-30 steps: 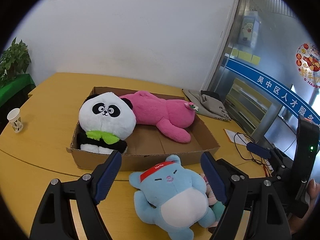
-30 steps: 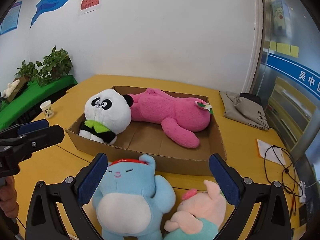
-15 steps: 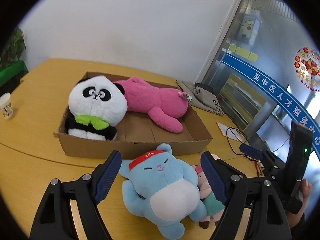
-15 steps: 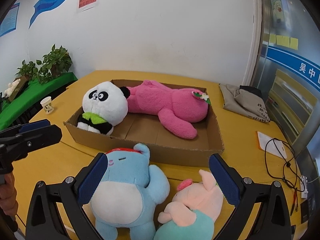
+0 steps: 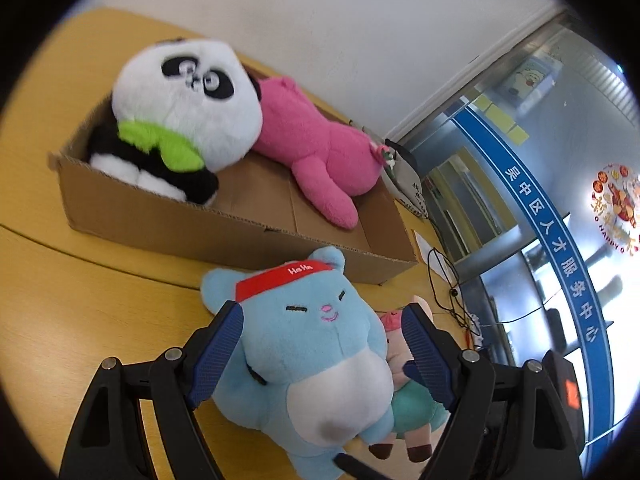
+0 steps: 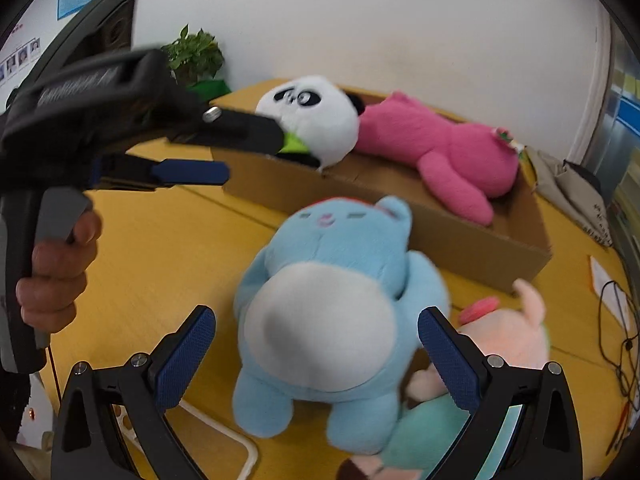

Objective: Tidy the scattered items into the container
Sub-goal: 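Move both grippers down and close them on the light-blue cat plush, then lift the blue cat with both grippers and lower it into the box, then open both grippers to release the blue cat beside the panda, then move both grippers to the pink-and-teal pig plush and close on it, then lift the pig with both grippers and carry it over the box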

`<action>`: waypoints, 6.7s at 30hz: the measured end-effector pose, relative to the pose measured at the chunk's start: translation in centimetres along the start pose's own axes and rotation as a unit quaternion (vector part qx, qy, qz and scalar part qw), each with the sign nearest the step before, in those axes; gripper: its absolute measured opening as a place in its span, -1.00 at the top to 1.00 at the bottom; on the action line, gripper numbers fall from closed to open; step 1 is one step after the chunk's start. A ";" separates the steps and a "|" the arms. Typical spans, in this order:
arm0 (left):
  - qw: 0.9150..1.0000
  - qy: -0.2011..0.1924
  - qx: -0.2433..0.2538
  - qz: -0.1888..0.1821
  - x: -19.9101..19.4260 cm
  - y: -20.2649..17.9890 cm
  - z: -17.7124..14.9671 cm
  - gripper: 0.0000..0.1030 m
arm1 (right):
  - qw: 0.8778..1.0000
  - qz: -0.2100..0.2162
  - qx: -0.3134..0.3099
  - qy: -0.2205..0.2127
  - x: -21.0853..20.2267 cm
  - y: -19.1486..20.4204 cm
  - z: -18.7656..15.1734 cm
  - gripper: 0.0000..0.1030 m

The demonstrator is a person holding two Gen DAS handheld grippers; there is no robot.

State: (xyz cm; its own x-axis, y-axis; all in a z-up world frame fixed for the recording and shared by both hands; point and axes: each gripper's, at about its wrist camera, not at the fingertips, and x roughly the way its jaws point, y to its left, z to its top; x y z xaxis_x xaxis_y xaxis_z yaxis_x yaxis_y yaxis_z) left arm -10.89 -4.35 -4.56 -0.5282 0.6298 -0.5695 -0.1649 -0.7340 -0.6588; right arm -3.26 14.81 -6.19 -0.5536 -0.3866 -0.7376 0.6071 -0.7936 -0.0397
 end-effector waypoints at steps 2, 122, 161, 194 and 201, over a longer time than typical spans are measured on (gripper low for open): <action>1.000 0.015 -0.005 -0.012 1.4 0.3 -0.1 -0.58 | 1.000 -0.016 -0.006 0.004 1.0 0.4 -0.3 -0.99; 0.943 -0.171 0.219 0.181 -8.6 -11.2 0.5 -0.58 | 0.983 -0.128 0.088 -0.097 -6.8 -6.7 9.7 -0.99; 0.961 -0.093 0.203 0.161 -3.1 -10.4 -1.9 -0.58 | 0.975 -0.156 0.149 -0.057 -7.0 -11.4 2.9 -1.00; 0.983 0.072 0.149 0.078 8.5 -5.8 -5.1 -0.58 | 0.992 0.031 0.104 0.060 0.7 -5.4 -9.1 -0.53; 0.984 0.075 0.152 0.063 8.2 -5.6 -4.9 -0.28 | 0.996 0.013 0.076 0.049 0.2 -4.4 -8.6 -0.39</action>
State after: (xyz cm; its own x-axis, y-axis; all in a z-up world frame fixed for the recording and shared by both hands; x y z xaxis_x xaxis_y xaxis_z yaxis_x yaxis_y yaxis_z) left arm -10.25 6.13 -7.97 -0.4358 0.5434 -0.7175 -0.3595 -0.8359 -0.4147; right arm -1.18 22.26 -11.95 -0.4756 -0.3654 -0.8001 0.5234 -0.8486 0.0764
